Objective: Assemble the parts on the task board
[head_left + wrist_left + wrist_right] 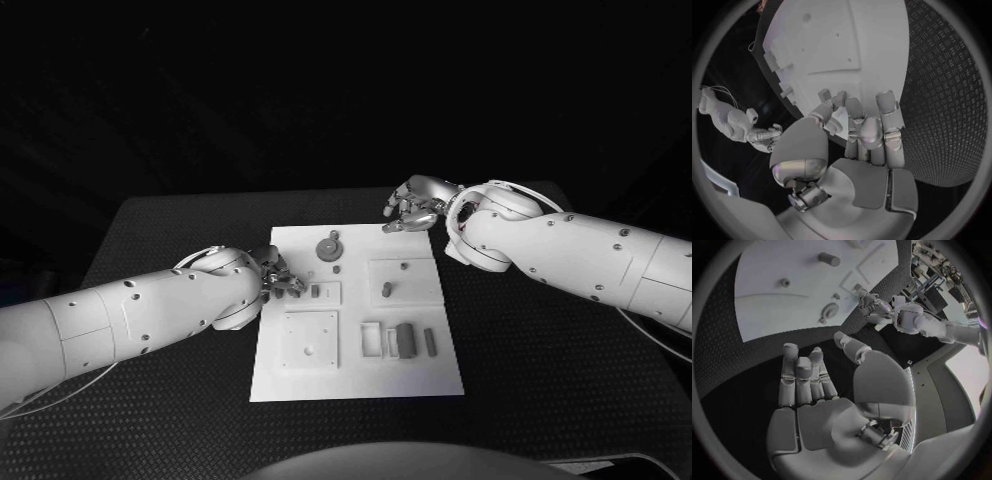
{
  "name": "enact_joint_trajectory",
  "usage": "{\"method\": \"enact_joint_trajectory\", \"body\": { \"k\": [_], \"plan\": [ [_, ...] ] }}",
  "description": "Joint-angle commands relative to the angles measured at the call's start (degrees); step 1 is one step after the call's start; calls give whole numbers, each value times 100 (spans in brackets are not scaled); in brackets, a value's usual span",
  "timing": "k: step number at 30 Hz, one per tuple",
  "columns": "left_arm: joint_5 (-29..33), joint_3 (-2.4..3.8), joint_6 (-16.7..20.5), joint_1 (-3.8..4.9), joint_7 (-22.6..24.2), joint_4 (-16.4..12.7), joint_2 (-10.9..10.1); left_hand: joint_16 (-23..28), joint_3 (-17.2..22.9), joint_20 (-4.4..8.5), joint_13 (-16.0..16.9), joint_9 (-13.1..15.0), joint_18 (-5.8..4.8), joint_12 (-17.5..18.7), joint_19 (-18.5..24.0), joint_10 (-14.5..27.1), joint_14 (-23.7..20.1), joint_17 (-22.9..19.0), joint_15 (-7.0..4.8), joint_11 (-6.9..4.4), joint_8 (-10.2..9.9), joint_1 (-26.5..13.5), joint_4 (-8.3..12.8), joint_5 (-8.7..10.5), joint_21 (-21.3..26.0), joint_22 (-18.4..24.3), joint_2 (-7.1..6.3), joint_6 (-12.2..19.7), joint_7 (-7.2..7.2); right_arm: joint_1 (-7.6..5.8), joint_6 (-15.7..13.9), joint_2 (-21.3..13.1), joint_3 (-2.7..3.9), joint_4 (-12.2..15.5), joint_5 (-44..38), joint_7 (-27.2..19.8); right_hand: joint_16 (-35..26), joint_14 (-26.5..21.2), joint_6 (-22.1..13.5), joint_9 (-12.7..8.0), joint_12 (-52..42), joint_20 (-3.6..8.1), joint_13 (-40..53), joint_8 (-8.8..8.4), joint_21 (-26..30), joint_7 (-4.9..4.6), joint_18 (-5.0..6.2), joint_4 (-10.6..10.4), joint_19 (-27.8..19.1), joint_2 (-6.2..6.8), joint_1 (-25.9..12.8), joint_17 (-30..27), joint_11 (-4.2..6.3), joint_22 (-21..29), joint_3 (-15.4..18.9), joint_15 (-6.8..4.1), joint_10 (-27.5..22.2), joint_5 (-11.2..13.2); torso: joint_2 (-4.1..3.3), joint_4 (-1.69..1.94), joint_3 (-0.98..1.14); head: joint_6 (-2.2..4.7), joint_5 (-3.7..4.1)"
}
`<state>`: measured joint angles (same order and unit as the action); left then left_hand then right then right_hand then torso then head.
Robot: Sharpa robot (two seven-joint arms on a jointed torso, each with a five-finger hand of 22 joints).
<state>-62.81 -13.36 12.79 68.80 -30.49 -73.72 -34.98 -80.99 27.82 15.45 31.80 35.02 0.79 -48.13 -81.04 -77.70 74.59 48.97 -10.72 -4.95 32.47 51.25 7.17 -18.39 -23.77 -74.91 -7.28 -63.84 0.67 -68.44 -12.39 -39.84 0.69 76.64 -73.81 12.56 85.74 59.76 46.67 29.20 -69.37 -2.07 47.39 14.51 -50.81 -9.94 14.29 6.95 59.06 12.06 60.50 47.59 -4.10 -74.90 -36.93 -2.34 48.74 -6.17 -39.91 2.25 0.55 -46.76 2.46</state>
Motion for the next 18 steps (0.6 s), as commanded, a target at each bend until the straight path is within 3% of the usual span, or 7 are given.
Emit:
{"method": "enact_joint_trajectory", "body": {
  "k": [1,10,18],
  "plan": [
    [28,-14,-157,-27,30,-35,26,-38,3,22,-7,-4,-32,-29,-13,-15,-9,-12,-52,-25,21,-201,-112,128,-21,-117,-173,-34,-14,3,64,2,2,7,-6,-19,26,-19,0,-7,-32,36,-5,22,36,-31,70,-32,10,-22,-19,-7,21,-92,0,9,-38,19,1,0,-1,7,-7],
    [39,-14,-149,-27,41,-35,22,-43,46,26,-11,1,-21,-35,-13,-11,-12,-15,-57,-29,30,-291,-268,246,-22,-118,-268,-28,-17,3,68,2,2,7,-6,-19,26,-19,-2,-8,-32,36,-6,23,36,-31,71,-32,9,-22,-17,-7,20,-92,0,9,-39,18,0,-1,-1,12,-7],
    [45,-14,-132,-27,53,-27,11,-44,60,28,-11,2,-17,-37,-13,-10,-13,-15,-59,-31,31,-286,-283,265,-23,-119,-269,-25,-18,3,76,2,2,6,-6,-17,26,-19,-4,-10,-33,36,-7,23,37,-32,70,-32,9,-22,-17,-8,20,-92,1,9,-39,18,1,-1,-2,13,-7]
  ]
}}
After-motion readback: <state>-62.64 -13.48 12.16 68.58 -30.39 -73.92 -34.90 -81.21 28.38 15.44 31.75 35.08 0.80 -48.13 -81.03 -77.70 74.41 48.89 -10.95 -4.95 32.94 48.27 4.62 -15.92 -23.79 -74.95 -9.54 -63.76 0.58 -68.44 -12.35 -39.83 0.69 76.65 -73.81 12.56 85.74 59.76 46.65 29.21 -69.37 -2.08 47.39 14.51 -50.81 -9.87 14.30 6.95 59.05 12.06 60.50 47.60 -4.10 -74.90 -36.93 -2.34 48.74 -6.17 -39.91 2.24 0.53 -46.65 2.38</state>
